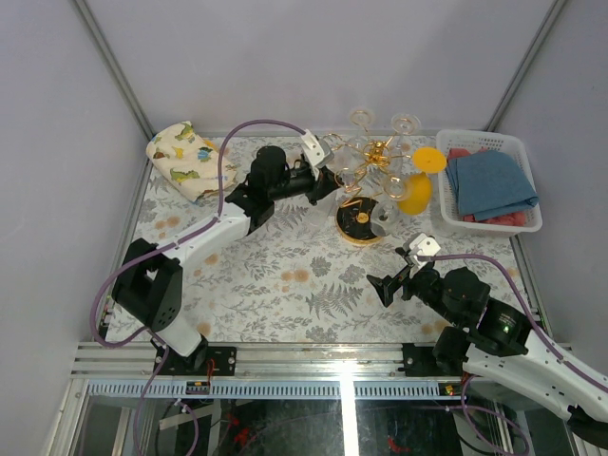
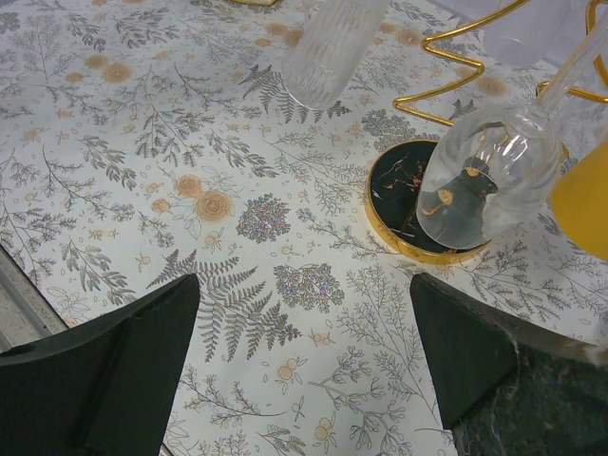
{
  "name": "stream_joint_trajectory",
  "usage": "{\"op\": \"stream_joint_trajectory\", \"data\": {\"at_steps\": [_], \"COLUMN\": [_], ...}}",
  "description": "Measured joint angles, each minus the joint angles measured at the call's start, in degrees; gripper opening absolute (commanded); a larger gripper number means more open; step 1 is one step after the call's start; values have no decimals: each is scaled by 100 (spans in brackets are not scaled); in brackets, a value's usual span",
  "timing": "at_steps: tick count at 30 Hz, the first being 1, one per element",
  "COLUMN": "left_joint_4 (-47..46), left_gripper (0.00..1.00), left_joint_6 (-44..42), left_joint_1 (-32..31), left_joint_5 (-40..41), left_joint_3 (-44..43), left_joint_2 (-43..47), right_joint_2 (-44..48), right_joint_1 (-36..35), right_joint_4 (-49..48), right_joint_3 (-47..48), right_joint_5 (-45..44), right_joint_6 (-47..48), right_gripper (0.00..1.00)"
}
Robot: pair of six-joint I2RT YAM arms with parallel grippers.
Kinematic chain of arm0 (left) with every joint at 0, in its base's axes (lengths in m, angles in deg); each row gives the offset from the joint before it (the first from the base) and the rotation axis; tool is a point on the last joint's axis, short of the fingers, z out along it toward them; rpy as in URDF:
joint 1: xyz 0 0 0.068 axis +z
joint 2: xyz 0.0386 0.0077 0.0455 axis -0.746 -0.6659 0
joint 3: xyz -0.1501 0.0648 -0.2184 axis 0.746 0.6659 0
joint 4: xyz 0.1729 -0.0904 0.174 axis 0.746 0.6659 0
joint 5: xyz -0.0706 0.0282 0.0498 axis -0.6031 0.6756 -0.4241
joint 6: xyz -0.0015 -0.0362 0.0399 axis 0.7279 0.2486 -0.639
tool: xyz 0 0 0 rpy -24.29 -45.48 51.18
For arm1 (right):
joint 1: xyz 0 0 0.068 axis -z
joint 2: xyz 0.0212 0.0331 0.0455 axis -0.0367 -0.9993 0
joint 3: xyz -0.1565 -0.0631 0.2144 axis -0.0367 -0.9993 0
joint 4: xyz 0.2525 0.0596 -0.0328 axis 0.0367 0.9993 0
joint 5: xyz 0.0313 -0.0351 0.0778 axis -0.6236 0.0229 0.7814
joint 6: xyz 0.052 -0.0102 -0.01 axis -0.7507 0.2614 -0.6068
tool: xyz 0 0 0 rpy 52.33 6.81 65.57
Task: Place the wine glass upside down on the wine glass rack
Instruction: Turn the wine glass upside down at the wine rack.
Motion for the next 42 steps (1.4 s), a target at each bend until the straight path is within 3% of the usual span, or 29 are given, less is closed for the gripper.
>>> {"op": "stream_joint_trajectory", "data": {"at_steps": [42], "left_joint_4": [614], "left_gripper": [0], "left_joint_6": [-686], "left_joint_1": [-138], "left_joint_5": [-1106], "left_joint_3": [-411], "left_joint_2": [-245], "right_joint_2": [0], "right_joint_1": [0], "right_joint_4": [2], "right_joint_3": [-2], "right_joint_5": [-20], "right_joint_6": [2], "right_gripper": [100]}}
